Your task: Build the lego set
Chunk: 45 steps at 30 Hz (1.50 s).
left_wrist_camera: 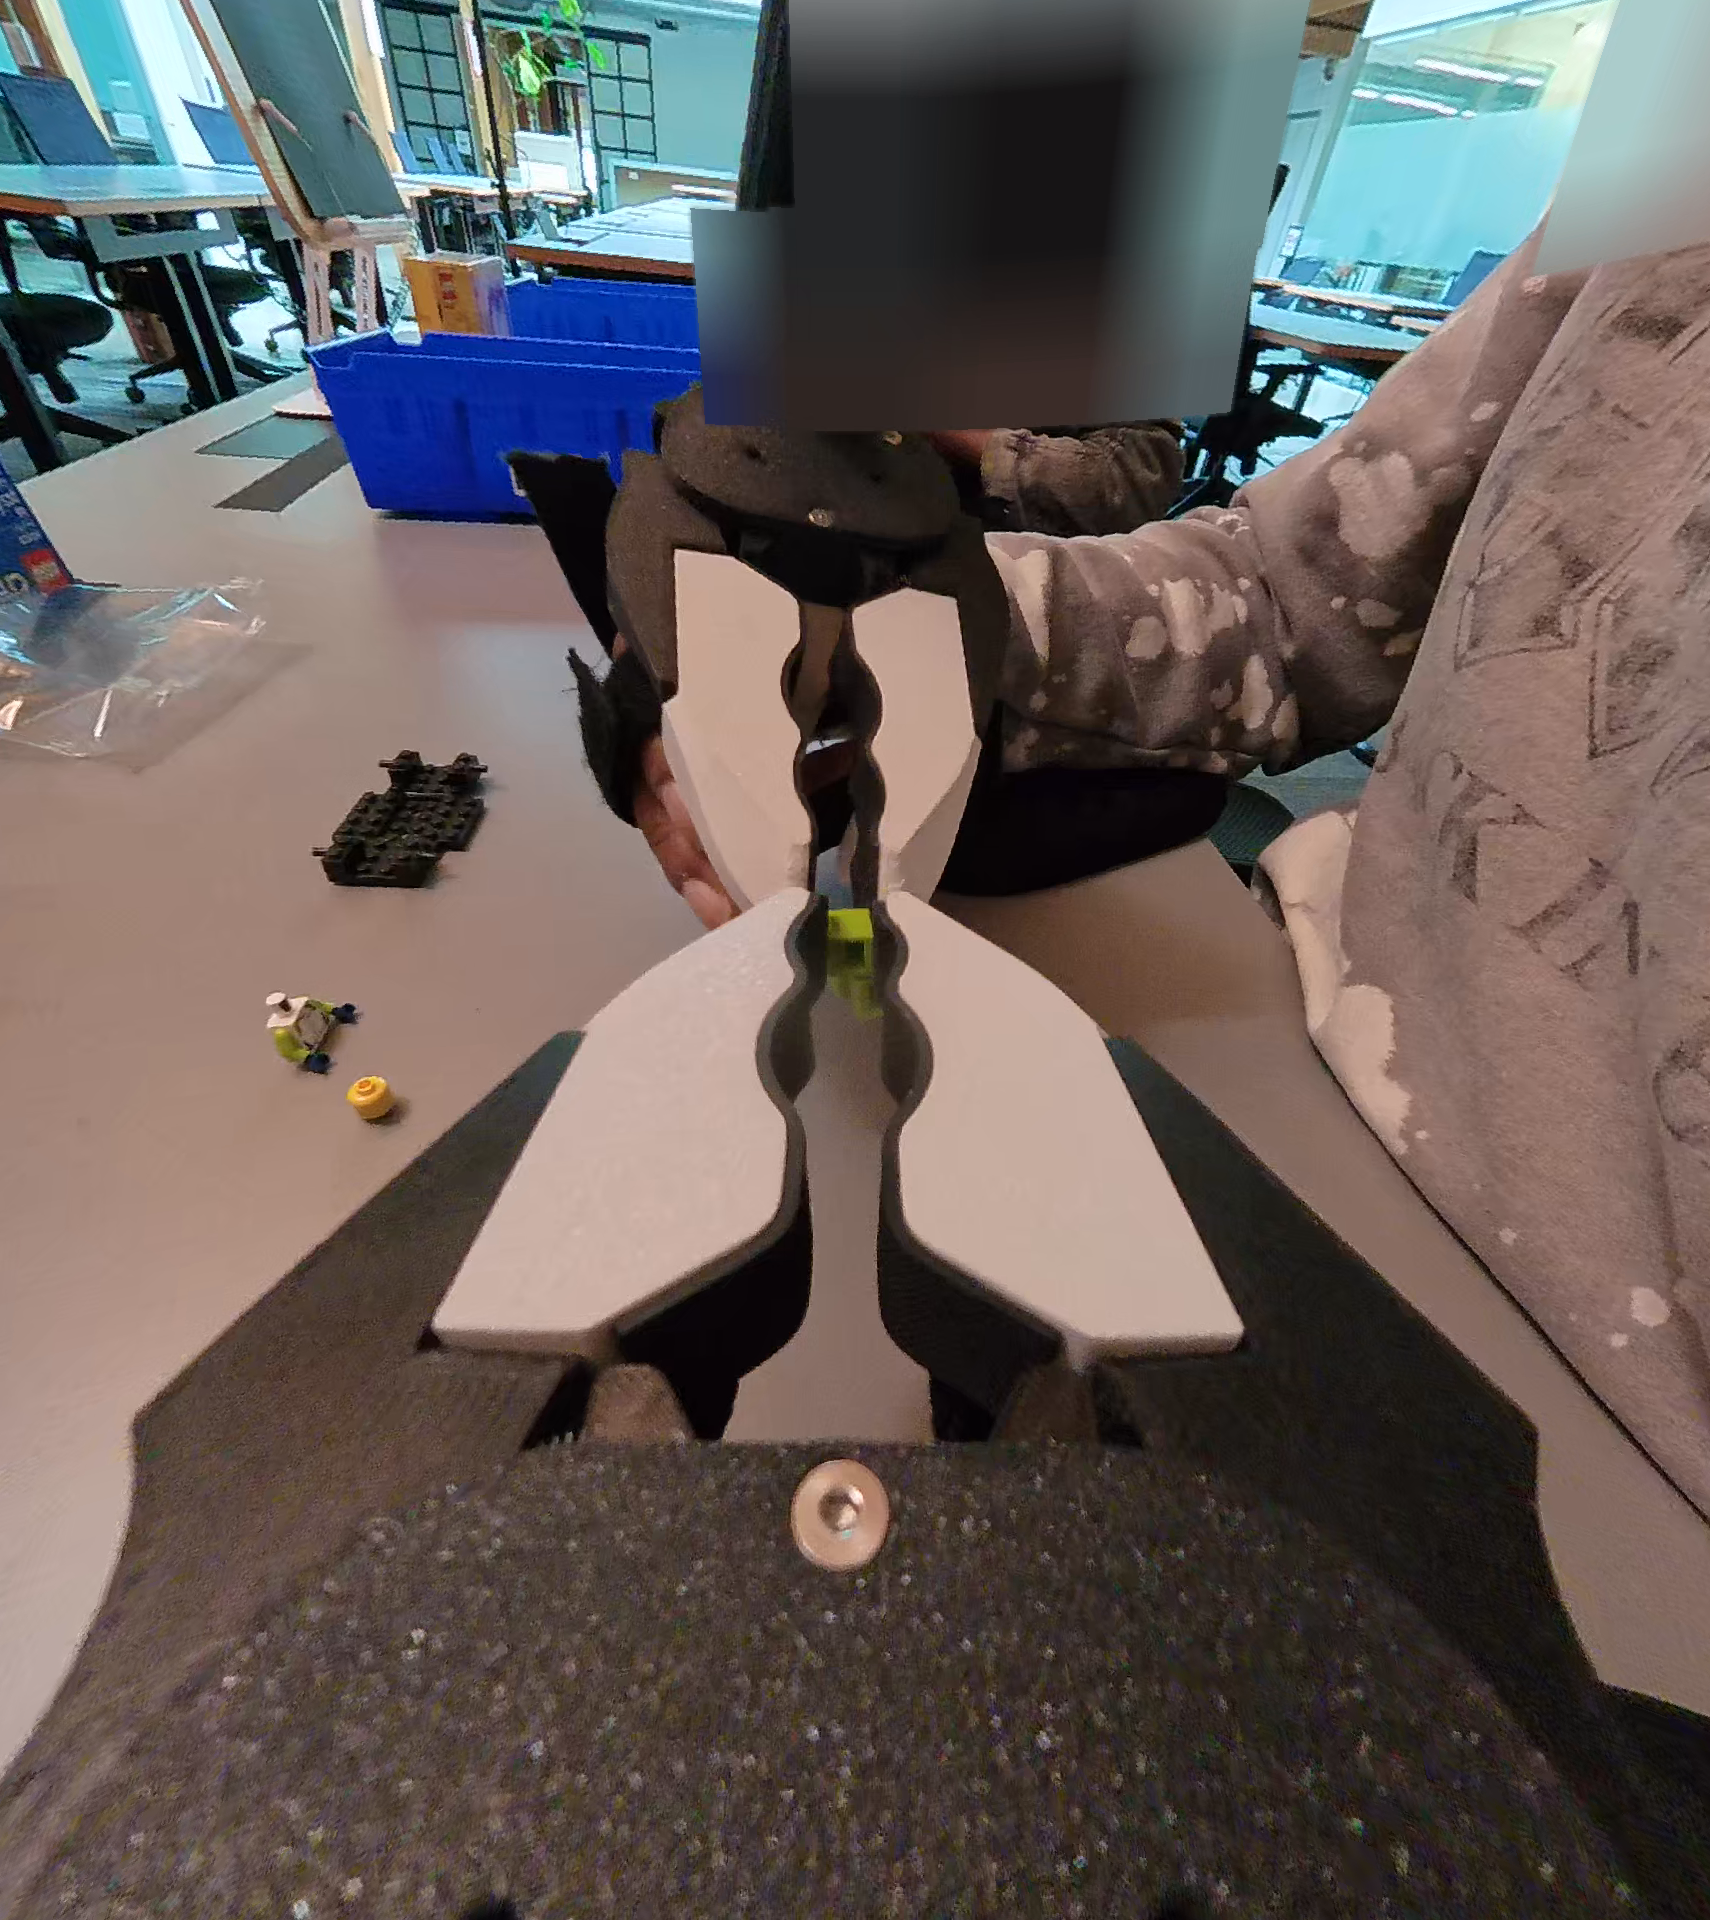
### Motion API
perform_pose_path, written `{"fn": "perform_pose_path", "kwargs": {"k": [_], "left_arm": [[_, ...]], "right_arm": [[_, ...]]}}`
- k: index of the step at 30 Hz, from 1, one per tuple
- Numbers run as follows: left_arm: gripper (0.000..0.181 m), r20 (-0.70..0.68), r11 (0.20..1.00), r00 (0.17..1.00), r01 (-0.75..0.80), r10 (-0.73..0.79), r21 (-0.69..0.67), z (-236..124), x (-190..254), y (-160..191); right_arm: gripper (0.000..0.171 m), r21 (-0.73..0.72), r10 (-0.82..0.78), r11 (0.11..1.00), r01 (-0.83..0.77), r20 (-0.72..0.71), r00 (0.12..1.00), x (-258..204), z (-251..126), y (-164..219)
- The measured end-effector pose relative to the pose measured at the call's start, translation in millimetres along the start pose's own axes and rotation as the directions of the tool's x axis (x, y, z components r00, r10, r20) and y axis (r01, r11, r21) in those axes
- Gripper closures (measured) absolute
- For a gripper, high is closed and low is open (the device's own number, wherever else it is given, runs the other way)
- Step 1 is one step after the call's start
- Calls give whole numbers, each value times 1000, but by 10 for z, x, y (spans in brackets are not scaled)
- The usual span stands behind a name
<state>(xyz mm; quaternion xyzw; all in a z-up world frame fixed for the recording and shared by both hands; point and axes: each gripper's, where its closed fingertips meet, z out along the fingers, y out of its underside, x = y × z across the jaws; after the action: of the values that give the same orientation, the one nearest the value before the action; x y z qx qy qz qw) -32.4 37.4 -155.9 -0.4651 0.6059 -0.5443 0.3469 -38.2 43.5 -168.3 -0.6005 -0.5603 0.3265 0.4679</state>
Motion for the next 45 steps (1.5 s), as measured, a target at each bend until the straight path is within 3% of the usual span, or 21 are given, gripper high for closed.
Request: {"fn": "perform_pose_path", "kwargs": {"k": [16, 20, 23, 28, 38, 45], "left_arm": [[174, -253, 1000, 967, -8, 9, 6, 3, 472, -58], [170, -183, 999, 982, -47, 44, -10, -19, 412, -84], [159, -88, 995, 992, -96, 93, -35, -39, 324, -114], [156, 81, 974, 975, -195, 205, -114, -34, 149, -89], [173, 48, 956, 964, -252, 262, -149, -6, 257, -81], [173, 68, 945, 956, -267, 284, -190, -7, 215, -32]], "right_arm": [[167, 6, -273, 961, 277, 200, 941, -415, 21, -141], [167, 19, -235, 972, 235, 154, 960, -341, 22, -155], [167, 12, -221, 975, 221, 94, 971, -231, -11, -152], [167, 45, -171, 985, 169, 58, 984, -141, -66, -190], [167, 58, -161, 986, 155, 121, 980, -231, -79, -192], [167, 39, -137, 990, 133, 114, 984, -203, -59, -146]]}}
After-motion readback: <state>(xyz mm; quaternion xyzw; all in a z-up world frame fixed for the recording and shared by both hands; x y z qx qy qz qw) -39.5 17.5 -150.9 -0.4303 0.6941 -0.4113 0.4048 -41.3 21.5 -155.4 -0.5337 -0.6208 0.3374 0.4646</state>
